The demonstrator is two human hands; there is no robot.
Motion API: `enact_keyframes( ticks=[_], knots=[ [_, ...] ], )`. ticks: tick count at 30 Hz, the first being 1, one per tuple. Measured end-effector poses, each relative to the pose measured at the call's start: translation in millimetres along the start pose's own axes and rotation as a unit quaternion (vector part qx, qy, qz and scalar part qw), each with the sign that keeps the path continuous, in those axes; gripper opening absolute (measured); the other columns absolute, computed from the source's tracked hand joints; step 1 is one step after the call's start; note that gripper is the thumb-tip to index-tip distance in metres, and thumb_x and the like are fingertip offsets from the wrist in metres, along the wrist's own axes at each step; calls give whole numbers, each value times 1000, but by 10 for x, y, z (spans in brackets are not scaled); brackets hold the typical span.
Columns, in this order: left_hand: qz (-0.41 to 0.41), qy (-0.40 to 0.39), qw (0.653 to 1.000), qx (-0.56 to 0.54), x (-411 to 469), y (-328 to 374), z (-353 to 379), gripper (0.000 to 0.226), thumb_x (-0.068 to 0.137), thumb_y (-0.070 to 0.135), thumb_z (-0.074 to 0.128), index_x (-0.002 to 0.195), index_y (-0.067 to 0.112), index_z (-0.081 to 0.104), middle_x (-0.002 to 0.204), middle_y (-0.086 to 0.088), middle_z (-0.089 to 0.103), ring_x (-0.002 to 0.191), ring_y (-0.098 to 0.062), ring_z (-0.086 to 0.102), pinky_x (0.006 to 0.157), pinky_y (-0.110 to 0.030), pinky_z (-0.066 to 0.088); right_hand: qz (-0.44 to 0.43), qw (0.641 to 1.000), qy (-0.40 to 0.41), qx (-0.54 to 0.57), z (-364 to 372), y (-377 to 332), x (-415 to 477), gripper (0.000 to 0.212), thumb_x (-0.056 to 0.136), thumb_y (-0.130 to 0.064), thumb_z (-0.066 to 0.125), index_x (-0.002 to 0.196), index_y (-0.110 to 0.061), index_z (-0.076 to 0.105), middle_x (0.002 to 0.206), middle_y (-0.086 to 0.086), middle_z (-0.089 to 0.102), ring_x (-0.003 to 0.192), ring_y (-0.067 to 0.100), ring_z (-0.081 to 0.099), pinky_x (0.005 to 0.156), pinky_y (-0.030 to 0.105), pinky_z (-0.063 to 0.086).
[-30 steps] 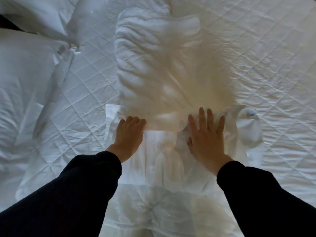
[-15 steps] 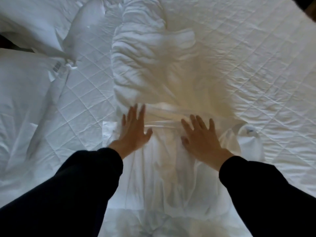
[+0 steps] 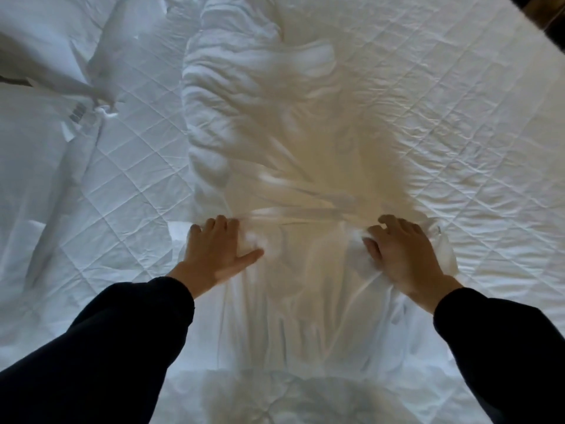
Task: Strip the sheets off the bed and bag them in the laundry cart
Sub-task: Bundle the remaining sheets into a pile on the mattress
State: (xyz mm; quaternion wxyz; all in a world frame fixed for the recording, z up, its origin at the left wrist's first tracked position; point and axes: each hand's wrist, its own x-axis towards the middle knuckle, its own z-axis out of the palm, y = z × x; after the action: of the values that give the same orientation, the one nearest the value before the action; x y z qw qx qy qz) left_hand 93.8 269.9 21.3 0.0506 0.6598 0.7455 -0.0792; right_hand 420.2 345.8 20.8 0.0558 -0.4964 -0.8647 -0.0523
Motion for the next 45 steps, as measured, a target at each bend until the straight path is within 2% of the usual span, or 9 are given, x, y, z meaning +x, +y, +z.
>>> enact_keyframes(
  ticks=[5, 8, 11, 17, 26, 32, 37, 40, 45],
  knots=[
    [-116, 17, 990, -83, -115, -157, -72, 84, 69, 77, 56, 120, 11, 45, 118, -10, 42, 111, -31, 47, 85, -46, 43, 14, 999, 4, 31, -123, -93, -161, 31, 66, -24, 81, 78, -5, 60, 83, 15, 52, 68, 34, 53, 53, 36, 44],
    [-197, -49, 955, -216, -186, -159, -42, 84, 72, 70, 62, 130, 14, 38, 124, -9, 50, 112, -32, 53, 90, -41, 43, 41, 998, -23, 31, -127, -184, -238, 42, 75, -28, 76, 108, -7, 61, 86, 13, 54, 68, 33, 58, 51, 35, 46],
    [-187, -31, 941, -280, -168, -121, -79, 71, 74, 61, 69, 124, 15, 49, 110, -7, 63, 104, -30, 58, 80, -33, 44, 93, 993, -60, 45, -179, -206, -222, 42, 87, -36, 64, 117, -8, 54, 89, 13, 62, 74, 34, 64, 62, 36, 44],
    [-117, 52, 913, -388, -204, -8, -414, 34, 77, 40, 76, 71, 16, 52, 65, 2, 56, 60, -12, 54, 47, -16, 33, 232, 949, 86, 194, -491, -111, -312, 21, 84, -21, 70, 97, -6, 62, 91, 19, 60, 84, 40, 60, 68, 39, 43],
    [-73, 201, 855, -473, 254, 252, -1122, 39, 78, 44, 74, 86, 10, 58, 72, 8, 60, 65, -8, 57, 58, -21, 44, 303, 917, 172, 196, -928, 368, 59, 28, 85, -37, 57, 97, -12, 62, 92, 19, 64, 91, 41, 61, 73, 43, 46],
    [-89, 181, 903, -379, 937, 181, -950, 37, 86, 40, 66, 110, 15, 53, 100, 0, 61, 93, -22, 56, 78, -31, 41, 341, 918, 97, 177, -490, 404, 704, 37, 91, -22, 58, 127, -14, 55, 128, 20, 46, 108, 42, 53, 89, 46, 42],
    [-101, -12, 980, -171, 995, 311, -436, 70, 89, 58, 48, 145, 22, 25, 146, -12, 29, 131, -33, 37, 103, -46, 33, 375, 902, -110, 184, -67, 129, 634, 73, 94, -47, 49, 151, -21, 12, 157, 19, 4, 143, 39, 14, 109, 58, 23],
    [-152, -68, 975, -149, 807, 299, -208, 73, 88, 63, 44, 141, 17, 26, 133, -15, 39, 122, -36, 44, 95, -45, 37, 420, 871, -111, 229, -12, 52, 331, 89, 87, -55, 55, 151, -13, 10, 152, 23, 17, 139, 39, 24, 110, 55, 24],
    [-133, 26, 971, -196, 652, 234, -142, 58, 89, 56, 50, 129, 15, 42, 122, -9, 46, 111, -30, 52, 83, -41, 40, 391, 899, 0, 199, -78, -64, -122, 94, 78, -50, 68, 144, 2, 27, 136, 26, 43, 126, 40, 40, 102, 50, 33]
  ],
)
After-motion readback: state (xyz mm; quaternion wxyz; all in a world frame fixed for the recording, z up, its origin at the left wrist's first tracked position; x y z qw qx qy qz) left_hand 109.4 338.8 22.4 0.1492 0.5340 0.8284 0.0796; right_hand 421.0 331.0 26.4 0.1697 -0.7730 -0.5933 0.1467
